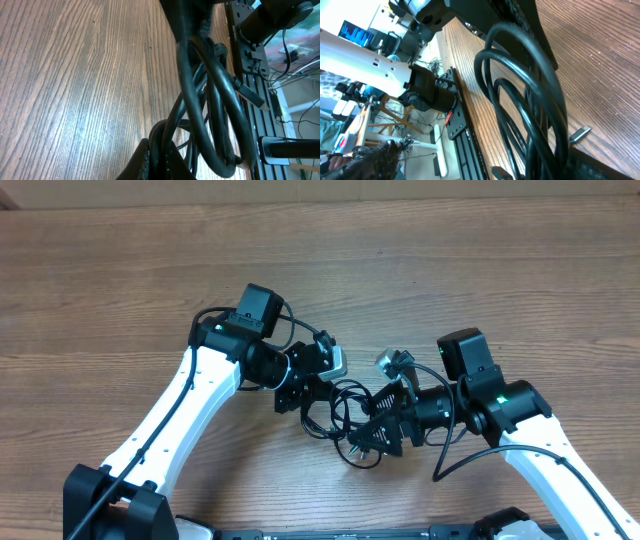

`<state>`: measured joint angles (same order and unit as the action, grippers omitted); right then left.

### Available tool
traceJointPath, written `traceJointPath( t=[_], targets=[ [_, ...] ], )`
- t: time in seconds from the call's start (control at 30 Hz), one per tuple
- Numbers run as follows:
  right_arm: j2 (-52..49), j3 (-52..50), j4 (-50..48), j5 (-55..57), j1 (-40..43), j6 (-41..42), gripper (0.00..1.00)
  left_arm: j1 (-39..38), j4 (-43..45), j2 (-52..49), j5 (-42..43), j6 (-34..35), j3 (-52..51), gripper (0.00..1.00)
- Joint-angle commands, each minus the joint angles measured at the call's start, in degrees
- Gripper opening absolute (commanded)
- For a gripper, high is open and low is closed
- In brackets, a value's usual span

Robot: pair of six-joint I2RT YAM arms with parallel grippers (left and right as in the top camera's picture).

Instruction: Untangle cables

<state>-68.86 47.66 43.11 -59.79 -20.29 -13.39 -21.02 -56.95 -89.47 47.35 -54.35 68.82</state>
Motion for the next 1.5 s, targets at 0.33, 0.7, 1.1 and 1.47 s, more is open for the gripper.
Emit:
traceJointPath(
  t=[0.33,0.7,1.1,1.47],
  targets=[
    [0.4,1.5,-0.6,-0.8,-0.2,-0.2,0.44,0.0,0.1,0.7,2.5,0.7,0.2,0.04],
    [0.4,1.5,-1.1,-0.7,-0.2,-0.2,0.96,0.0,-0.7,0.7,2.4,0.6,0.2,0.04],
    [0.4,1.5,-8.9,5.1,-0.2,-0.2,0.96,0.0,-4.3,0.7,3.9,-2.9,0.2,0.04],
    [0.4,1.5,-11.6,6.2,-0.2,-0.2,0.22,0.0,-4.3,0.7,3.7,-2.9,0.2,0.04]
  ],
)
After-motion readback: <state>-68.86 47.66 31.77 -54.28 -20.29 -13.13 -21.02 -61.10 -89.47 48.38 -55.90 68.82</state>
